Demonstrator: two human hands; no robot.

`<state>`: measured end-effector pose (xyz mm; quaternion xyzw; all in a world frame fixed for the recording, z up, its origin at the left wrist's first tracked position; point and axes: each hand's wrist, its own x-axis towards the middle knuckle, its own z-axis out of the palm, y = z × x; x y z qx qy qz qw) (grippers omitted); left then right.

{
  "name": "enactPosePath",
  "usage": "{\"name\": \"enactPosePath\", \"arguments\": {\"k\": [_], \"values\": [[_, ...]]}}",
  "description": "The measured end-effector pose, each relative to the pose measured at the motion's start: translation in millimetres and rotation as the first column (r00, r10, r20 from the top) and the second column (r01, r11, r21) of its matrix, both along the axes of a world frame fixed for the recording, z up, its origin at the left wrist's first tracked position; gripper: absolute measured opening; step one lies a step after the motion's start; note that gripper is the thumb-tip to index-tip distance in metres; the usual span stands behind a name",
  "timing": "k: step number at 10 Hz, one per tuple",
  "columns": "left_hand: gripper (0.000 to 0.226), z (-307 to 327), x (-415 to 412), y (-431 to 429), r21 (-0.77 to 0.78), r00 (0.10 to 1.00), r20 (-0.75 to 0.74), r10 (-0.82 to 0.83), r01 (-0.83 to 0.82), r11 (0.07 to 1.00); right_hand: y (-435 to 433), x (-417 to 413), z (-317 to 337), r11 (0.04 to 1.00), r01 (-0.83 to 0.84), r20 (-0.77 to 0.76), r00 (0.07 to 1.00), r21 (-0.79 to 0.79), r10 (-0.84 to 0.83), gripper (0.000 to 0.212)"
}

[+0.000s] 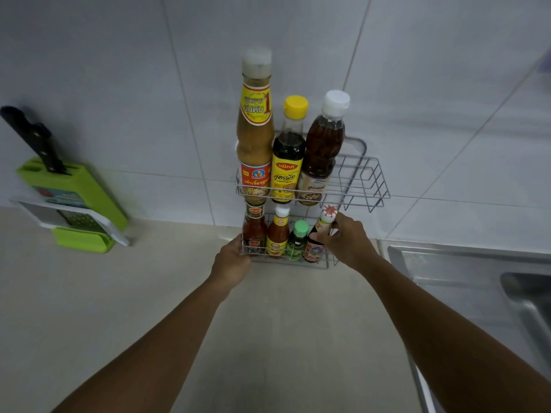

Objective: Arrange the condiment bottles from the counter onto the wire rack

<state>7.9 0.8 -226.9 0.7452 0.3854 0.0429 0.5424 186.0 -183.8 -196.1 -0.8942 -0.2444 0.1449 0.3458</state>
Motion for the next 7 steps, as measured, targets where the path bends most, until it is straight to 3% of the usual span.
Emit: {"name": "enactPosePath", "arguments": {"k": [4,7], "values": [[0.063,0.7,-4.9,0.8,-0.089,0.999,-0.021,-0.043,0.041,0.995,-3.6,-5.8,-4.8,1.0,-0.01,0.0,1.0,-0.028,0.01,0.046],[0.065,19.8,-49.0,4.7,-0.107,0.997,-0.051,-0.057,0.051,0.993,-24.1,-31.9,3.9,0.998,0.019,-0.086,0.996,-0.052,-0.023,0.071]]}}
